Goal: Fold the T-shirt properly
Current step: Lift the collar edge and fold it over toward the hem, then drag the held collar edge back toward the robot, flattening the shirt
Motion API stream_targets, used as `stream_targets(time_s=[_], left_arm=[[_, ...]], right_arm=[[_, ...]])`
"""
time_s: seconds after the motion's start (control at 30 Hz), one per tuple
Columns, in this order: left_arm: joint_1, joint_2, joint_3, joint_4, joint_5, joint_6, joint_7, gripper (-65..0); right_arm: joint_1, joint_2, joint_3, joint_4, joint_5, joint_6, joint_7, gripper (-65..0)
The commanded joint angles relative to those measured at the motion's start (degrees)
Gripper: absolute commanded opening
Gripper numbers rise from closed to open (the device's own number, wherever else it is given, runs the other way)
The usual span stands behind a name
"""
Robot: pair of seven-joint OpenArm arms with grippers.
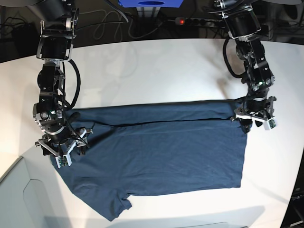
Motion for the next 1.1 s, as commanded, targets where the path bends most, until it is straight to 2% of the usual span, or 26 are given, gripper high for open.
stream_targets(time_s=[0.0,0.2,0.3,0.47,0.7,0.9,0.97,1.07], left_arm=[[-0.9,-0.7,-0.2,2.1,-0.3,-0.1,-1.5,-33.7],[6.2,0.1,-3.0,9.1,-0.8,-0.2,-1.6,-33.6],[7.7,1.5,-4.7,7.9,-0.8,-0.4,-1.6,-33.6],[7.5,1.8,-5.2,0.7,-0.9,-0.5,-1.7,-33.6],[5.1,1.8,-4.8,-3.2,-0.9,-0.6,-1.7,-33.8],[5.2,1.9,-4.8,-3.4,-0.9,-0.6,-1.7,-34.3],[5.5,1.9,-4.8,-3.4,-0.9,-0.6,-1.7,-36.8],[5.6,2.0,-4.8,-3.4,-0.9,-0.6,-1.7,-48.0]], right_arm=[[1.4,0.7,0.4,1.7,0.1,0.0,1.5,-17.7],[-2.7,1.7,2.3,6.2,0.3,0.0,1.1,-17.2],[-5.9,1.7,3.6,8.3,0.4,0.0,1.5,-17.2],[-10.9,1.8,3.6,11.3,0.4,0.0,1.5,-17.2],[-15.3,2.0,3.6,14.9,0.1,0.0,1.5,-17.2],[-17.2,2.5,9.5,15.9,0.3,0.0,1.5,-17.2],[-17.3,2.5,11.7,15.9,0.3,0.0,1.5,-17.2],[-17.1,2.6,14.1,14.3,0.4,0.1,1.3,-17.3]])
